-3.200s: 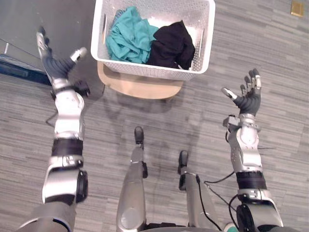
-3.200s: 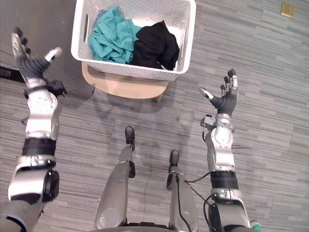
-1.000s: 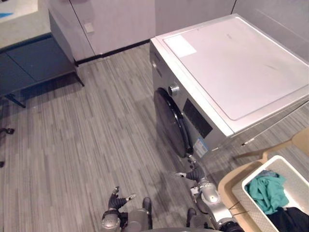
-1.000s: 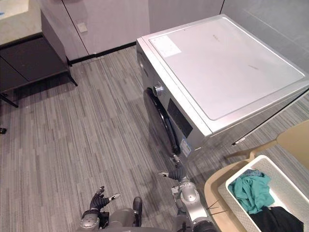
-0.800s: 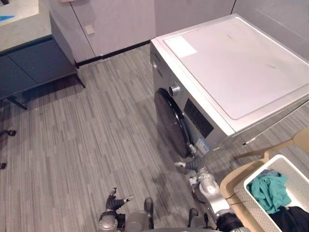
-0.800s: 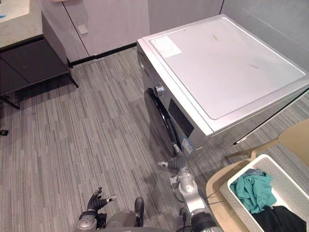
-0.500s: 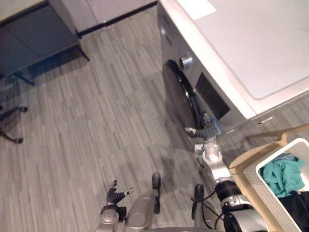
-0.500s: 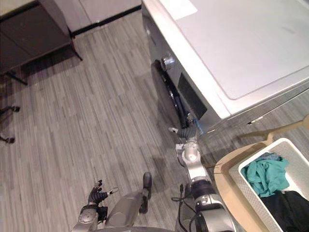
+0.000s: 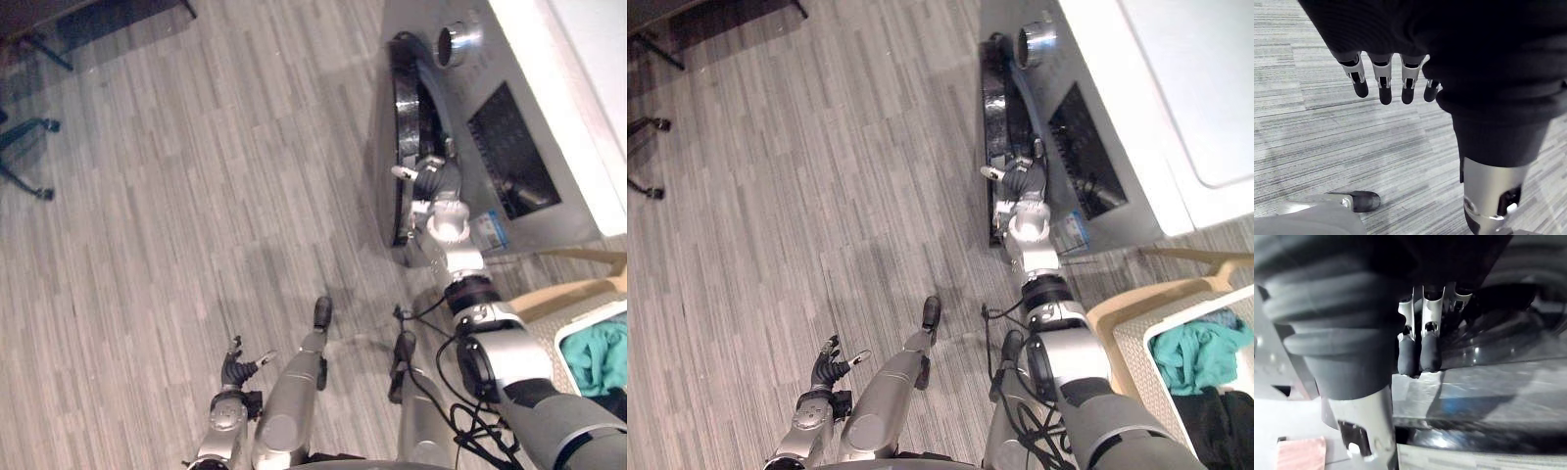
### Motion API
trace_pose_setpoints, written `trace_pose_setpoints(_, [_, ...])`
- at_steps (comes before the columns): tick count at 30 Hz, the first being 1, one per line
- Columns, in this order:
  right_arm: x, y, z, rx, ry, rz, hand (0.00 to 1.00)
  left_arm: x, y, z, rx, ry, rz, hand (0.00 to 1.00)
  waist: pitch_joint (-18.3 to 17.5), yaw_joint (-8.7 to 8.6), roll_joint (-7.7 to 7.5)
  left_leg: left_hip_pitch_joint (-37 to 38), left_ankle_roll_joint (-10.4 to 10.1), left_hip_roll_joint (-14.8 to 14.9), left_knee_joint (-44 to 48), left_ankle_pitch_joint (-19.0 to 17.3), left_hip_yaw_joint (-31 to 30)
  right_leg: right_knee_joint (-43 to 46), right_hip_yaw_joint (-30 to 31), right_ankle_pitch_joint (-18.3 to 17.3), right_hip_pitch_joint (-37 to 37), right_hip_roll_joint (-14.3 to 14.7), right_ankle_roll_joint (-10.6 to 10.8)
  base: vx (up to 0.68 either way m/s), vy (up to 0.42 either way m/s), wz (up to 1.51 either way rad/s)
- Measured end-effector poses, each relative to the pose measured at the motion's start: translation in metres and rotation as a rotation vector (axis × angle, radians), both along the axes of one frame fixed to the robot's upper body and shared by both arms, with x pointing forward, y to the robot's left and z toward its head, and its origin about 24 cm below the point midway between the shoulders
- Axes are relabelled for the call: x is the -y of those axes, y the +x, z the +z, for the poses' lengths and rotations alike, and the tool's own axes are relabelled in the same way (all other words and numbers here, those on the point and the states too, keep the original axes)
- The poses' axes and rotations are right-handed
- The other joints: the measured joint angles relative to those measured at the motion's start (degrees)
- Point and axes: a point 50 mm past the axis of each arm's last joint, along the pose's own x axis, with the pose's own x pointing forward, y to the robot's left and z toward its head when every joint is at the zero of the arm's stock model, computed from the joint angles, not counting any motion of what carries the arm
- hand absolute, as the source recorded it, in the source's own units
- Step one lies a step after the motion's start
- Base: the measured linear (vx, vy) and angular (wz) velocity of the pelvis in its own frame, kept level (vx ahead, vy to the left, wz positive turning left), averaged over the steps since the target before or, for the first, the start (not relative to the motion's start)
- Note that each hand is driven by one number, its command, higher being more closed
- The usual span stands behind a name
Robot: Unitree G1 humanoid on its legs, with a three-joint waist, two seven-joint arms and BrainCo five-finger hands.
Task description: Pick up the laundry basket with both hands and put the clothes into the washing machine.
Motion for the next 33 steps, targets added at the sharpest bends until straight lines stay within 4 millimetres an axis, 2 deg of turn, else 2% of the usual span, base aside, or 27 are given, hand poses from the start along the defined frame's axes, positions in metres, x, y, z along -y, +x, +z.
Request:
trace_pose_setpoints(3, [-0.005,0.003,0.017,0.036,0.051,-0.003,0.0,0.006,0.011,0.008,0.044,-0.011,-0.026,0.0,0.4,0.81,0.82,-1.0,-0.7,-0.5,0.0,0.4,-3.8,3.0,-3.8,-2.5,-0.1,-0.8,-0.2,0.02,-0.101,0.66])
trace_pose_setpoints(5, [-0.009,0.005,0.031,0.066,0.07,0.004,0.0,0.011,0.018,0.014,0.08,-0.014,-0.052,0.0,0.7,2.02,1.48,-1.8,-1.4,-0.5,0.3,0.5,-5.5,4.2,-5.5,-3.3,-0.5,-0.8,-0.8,-0.02,-0.071,0.42])
trace_pose_setpoints(7, [-0.02,0.007,0.065,0.147,0.088,0.043,0.0,0.022,0.029,0.027,0.15,-0.02,-0.106,0.0,1.4,4.14,2.99,-3.0,-2.2,-0.3,0.4,0.9,-7.8,6.3,-8.2,-5.0,-1.0,-0.8,-1.4,-0.04,-0.123,0.58])
trace_pose_setpoints(8, [-0.023,0.007,0.075,0.171,0.1,0.051,0.0,0.025,0.032,0.031,0.168,-0.022,-0.12,0.0,1.6,4.88,3.41,-3.1,-2.4,-0.2,0.4,1.1,-8.4,6.7,-8.7,-5.4,-1.1,-0.8,-1.7,-0.03,-0.125,0.48])
trace_pose_setpoints(9, [-0.028,0.007,0.094,0.221,0.089,0.077,0.0,0.029,0.035,0.037,0.198,-0.027,-0.135,0.0,1.8,6.11,3.83,-3.5,-2.8,-0.1,0.4,1.3,-8.9,7.7,-9.6,-6.2,-1.4,-0.9,-2.0,-0.01,-0.162,0.36])
trace_pose_setpoints(12, [-0.049,-0.004,0.146,0.393,-0.026,0.172,0.0,0.031,0.04,0.043,0.232,-0.032,-0.143,0.0,1.8,7.9,3.84,-4.2,-3.4,0.1,0.3,2.1,-10.5,9.6,-11.1,-8.0,-1.9,-0.8,-2.9,0.01,-0.147,0.32])
trace_pose_setpoints(14, [-0.055,-0.011,0.162,0.46,-0.032,0.205,0.0,0.032,0.04,0.043,0.232,-0.036,-0.152,0.0,1.8,7.87,3.84,-4.2,-3.6,0.1,0.2,2.2,-11.0,10.0,-11.3,-8.5,-1.9,-0.8,-2.8,0.03,-0.102,0.19])
trace_pose_setpoints(16, [-0.05,-0.013,0.164,0.479,-0.047,0.2,0.0,0.036,0.042,0.045,0.237,-0.042,-0.176,0.0,1.8,7.75,3.83,-4.2,-3.6,0.3,0.2,2.2,-10.8,9.8,-11.0,-8.5,-2.0,-0.6,-2.8,0.0,-0.068,-0.03])
trace_pose_setpoints(18, [-0.037,-0.01,0.159,0.465,-0.07,0.175,0.0,0.04,0.045,0.046,0.243,-0.045,-0.198,0.0,1.9,7.53,3.79,-4.2,-3.7,0.8,0.0,2.4,-9.9,8.9,-9.8,-8.0,-2.3,0.1,-3.1,-0.03,-0.028,-0.35])
trace_pose_setpoints(19, [-0.025,-0.007,0.147,0.43,-0.113,0.152,0.0,0.041,0.05,0.048,0.248,-0.039,-0.203,0.0,1.9,6.72,3.71,-4.2,-3.8,1.6,-0.5,2.6,-8.6,7.9,-8.3,-7.0,-3.0,0.9,-3.2,-0.04,0.001,-0.47])
trace_pose_setpoints(21, [-0.02,-0.005,0.134,0.394,-0.149,0.149,0.0,0.04,0.053,0.05,0.252,-0.031,-0.205,0.0,2.0,5.44,3.59,-4.1,-3.8,2.1,-0.7,2.7,-7.9,6.9,-7.4,-6.1,-3.2,1.5,-3.3,-0.03,0.006,-0.44])
trace_pose_setpoints(22, [-0.016,-0.003,0.121,0.361,-0.177,0.147,0.0,0.039,0.057,0.052,0.258,-0.025,-0.208,0.0,2.3,4.7,3.12,-3.8,-3.8,2.5,-0.8,2.7,-6.8,6.6,-6.1,-5.6,-3.5,1.8,-3.2,-0.05,0.006,-0.69])
trace_pose_setpoints(23, [-0.011,-0.003,0.099,0.311,-0.211,0.156,0.0,0.041,0.063,0.057,0.278,-0.022,-0.214,0.0,2.4,3.6,2.93,-3.3,-3.4,3.1,-1.7,3.1,-5.0,5.9,-4.1,-4.5,-4.2,2.5,-3.3,-0.05,0.003,-0.78])
trace_pose_setpoints(25, [-0.008,-0.007,0.077,0.277,-0.256,0.163,0.0,0.042,0.07,0.064,0.305,-0.011,-0.221,0.0,2.5,2.26,2.8,-2.8,-3.3,3.7,-2.8,3.5,-3.3,5.1,-2.3,-3.5,-4.9,3.1,-3.1,-0.05,0.005,-0.66])
trace_pose_setpoints(27, [-0.007,-0.018,0.043,0.232,-0.294,0.196,0.0,0.042,0.083,0.077,0.352,0.015,-0.225,0.0,3.2,-0.32,1.72,-1.9,-3.2,4.4,-3.4,3.6,-0.5,4.5,0.3,-2.4,-5.6,3.8,-3.0,-0.02,0.001,-0.65])
trace_pose_setpoints(29, [-0.005,-0.037,0.0,0.169,-0.33,0.237,0.0,0.046,0.105,0.101,0.434,0.049,-0.253,0.0,3.8,-2.82,0.68,-0.9,-3.2,4.9,-3.9,3.6,1.5,3.9,2.4,-1.4,-5.8,4.4,-3.1,-0.02,-0.016,-0.53])
trace_pose_setpoints(31, [-0.004,-0.049,-0.026,0.117,-0.354,0.262,0.0,0.045,0.122,0.123,0.5,0.119,-0.291,0.0,3.9,-4.83,0.19,-0.8,-3.2,5.0,-4.0,3.6,2.5,3.8,3.2,-1.2,-6.3,4.5,-3.0,-0.02,-0.008,-0.34])
trace_pose_setpoints(33, [-0.007,-0.067,-0.054,0.063,-0.368,0.303,0.0,0.027,0.152,0.167,0.603,0.302,-0.318,0.0,3.9,-6.46,-1.86,-0.8,-3.2,5.5,-4.3,3.6,5.4,3.7,5.6,-0.1,-8.1,5.4,-3.0,-0.04,-0.02,-0.6])
